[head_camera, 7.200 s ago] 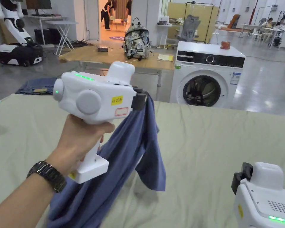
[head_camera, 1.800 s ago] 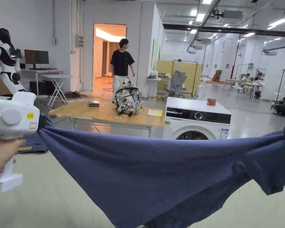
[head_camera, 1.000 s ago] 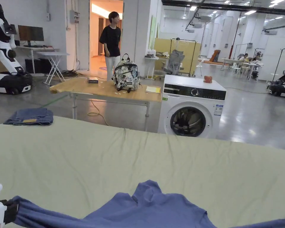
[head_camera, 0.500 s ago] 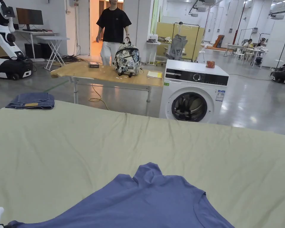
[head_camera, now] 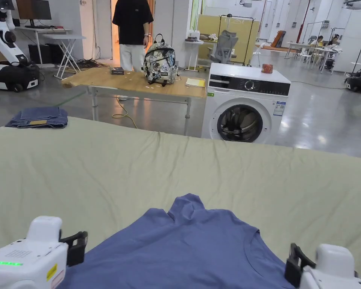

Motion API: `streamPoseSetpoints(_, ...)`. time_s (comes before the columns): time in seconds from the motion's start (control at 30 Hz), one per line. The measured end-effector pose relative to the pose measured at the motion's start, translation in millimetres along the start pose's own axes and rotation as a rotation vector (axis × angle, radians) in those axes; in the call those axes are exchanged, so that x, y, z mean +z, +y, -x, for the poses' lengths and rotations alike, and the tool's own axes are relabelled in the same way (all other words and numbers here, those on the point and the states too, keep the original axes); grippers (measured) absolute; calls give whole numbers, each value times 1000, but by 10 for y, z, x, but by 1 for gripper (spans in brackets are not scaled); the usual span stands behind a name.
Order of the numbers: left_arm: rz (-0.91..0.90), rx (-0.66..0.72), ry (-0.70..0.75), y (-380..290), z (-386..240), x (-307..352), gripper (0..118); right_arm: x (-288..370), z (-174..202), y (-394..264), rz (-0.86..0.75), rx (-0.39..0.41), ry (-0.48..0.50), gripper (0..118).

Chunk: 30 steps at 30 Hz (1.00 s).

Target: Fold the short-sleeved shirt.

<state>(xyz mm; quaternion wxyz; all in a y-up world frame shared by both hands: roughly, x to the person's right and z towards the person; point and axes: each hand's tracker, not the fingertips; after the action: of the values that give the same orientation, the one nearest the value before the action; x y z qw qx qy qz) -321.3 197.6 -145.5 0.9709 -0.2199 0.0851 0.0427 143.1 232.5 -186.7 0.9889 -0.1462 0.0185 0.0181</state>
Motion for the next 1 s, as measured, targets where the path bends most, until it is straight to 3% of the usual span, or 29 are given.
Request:
streamPoseSetpoints(0.03,-23,-7,-17,37,-121,18,21,-10,115,36,-5,-2,15,7)
streamPoseSetpoints(0.07,-33,-9,-14,57,-219,20,11,-10,196,47,-12,-1,19,7)
streamPoseSetpoints(0.17,-79,-13,-37,124,-477,52,0,12,447,98,-50,4,52,0)
streamPoseSetpoints(0.27,-109,-23,-28,178,-707,121,0,30,651,106,-80,42,59,0)
streamPoseSetpoints(0.5,-19,44,-62,256,-694,225,0,39,789,98,-73,13,105,0)
streamPoseSetpoints(1.0,408,306,91,-205,1321,-92,2,-219,738,-143,31,79,123,0)
